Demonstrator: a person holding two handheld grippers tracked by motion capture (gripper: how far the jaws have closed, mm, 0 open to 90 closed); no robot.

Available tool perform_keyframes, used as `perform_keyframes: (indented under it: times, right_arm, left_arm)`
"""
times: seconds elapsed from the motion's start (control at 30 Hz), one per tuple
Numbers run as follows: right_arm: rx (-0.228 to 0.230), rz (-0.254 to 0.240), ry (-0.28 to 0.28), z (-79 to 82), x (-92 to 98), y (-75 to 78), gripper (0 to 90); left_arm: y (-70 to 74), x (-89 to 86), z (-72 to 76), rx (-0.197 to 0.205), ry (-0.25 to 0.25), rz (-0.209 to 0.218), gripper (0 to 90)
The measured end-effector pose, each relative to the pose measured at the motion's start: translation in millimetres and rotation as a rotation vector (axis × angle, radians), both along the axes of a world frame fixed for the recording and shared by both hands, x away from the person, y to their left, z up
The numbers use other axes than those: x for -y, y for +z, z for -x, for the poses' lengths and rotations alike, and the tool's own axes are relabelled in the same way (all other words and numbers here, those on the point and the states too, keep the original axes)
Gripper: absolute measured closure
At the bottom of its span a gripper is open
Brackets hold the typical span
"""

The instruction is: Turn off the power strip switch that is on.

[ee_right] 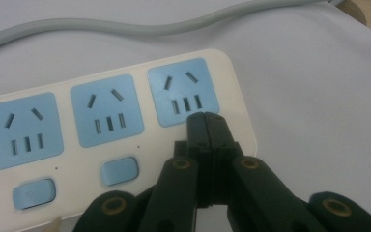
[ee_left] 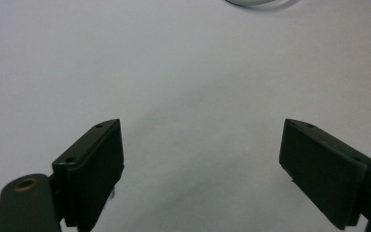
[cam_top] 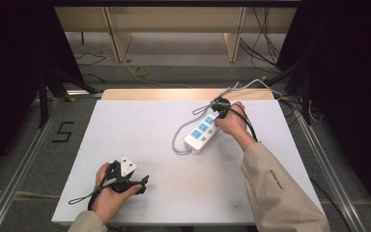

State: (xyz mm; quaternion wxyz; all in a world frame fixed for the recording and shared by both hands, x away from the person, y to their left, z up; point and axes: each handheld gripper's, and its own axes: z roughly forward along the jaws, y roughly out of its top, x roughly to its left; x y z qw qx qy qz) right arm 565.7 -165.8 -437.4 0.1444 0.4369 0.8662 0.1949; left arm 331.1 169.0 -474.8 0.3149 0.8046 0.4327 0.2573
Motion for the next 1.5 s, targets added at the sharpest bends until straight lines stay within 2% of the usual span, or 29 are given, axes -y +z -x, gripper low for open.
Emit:
perform_keyframes:
  times: [0.27, 0.83, 1.5]
  right_arm:
    - [-0.004, 0.017, -0.003, 0.5, -1.5, -0.3, 90.0]
    - [-0.005, -0.014, -0.005, 0.2, 2.1, -0.9, 90.0]
    - [0.001, -0.010, -0.005, 0.6, 1.9, -1.0, 90.0]
  left_arm:
    - [0.5, 0.6, 0.4, 0.002, -0.001, 0.000, 15.5]
    - [-0.1, -0.2, 0.3, 0.001, 0.003, 0.003, 15.5]
    - [0.2, 0.2, 0.4, 0.002, 0.000, 0.001, 15.5]
